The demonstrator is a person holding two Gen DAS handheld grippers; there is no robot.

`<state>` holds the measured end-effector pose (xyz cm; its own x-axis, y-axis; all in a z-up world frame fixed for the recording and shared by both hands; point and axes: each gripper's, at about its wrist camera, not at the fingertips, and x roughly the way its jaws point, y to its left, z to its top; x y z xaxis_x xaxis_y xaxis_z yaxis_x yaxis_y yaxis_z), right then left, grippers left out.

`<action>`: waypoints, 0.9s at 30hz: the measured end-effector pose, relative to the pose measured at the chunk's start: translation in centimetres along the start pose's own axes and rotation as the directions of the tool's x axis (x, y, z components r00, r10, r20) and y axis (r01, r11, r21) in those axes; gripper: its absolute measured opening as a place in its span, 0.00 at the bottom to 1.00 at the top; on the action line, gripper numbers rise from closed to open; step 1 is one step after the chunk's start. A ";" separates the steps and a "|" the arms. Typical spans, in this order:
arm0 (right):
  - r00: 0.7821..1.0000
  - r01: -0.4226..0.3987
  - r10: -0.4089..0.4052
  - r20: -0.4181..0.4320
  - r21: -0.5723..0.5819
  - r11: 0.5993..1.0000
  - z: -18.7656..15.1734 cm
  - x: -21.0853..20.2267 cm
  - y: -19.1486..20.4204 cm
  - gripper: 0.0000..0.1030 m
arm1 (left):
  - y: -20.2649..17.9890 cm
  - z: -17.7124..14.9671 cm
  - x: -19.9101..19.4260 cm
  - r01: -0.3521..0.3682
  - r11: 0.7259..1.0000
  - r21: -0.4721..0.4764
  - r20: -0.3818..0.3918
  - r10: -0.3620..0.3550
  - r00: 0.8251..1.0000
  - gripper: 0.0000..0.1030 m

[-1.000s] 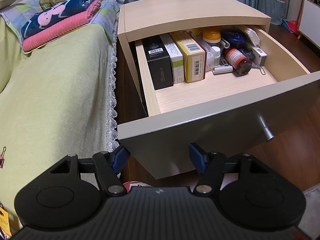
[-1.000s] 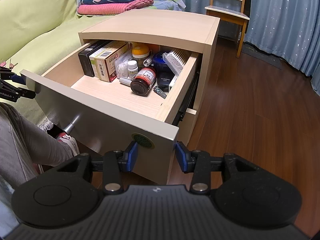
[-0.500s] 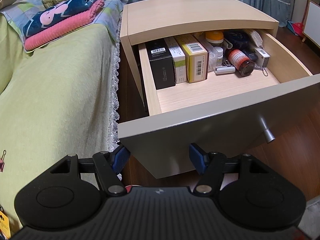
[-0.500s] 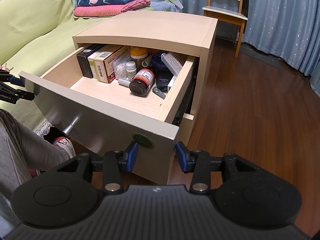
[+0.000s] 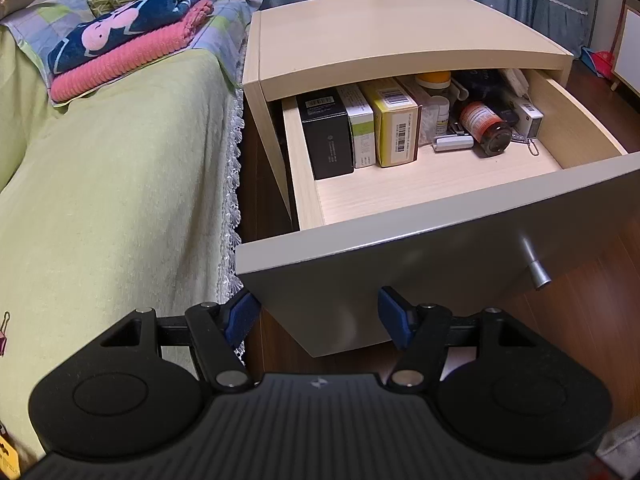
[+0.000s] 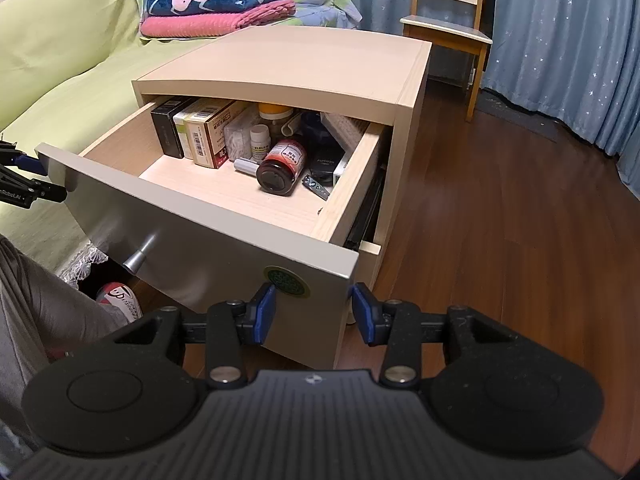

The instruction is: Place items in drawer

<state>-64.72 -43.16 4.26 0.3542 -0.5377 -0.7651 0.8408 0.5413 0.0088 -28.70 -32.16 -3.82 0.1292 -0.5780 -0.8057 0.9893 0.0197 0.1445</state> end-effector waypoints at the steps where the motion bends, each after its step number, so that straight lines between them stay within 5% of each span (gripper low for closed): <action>1: 1.000 0.001 -0.001 0.001 0.000 1.000 0.0 0.1 0.0 0.37 | 0.0 0.0 0.0 0.000 1.000 -0.002 0.000 0.000 1.000 0.64; 27: 1.000 0.007 -0.007 0.011 -0.004 1.000 0.2 -0.1 -0.3 0.37 | 0.5 0.5 -0.1 0.005 1.000 -0.028 0.009 -0.005 1.000 0.64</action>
<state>-64.91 -43.40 4.53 0.3531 -0.5484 -0.7580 0.8415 0.5403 0.0010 -28.27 -32.49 -3.36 0.1240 -0.5850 -0.8015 0.9914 0.0397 0.1244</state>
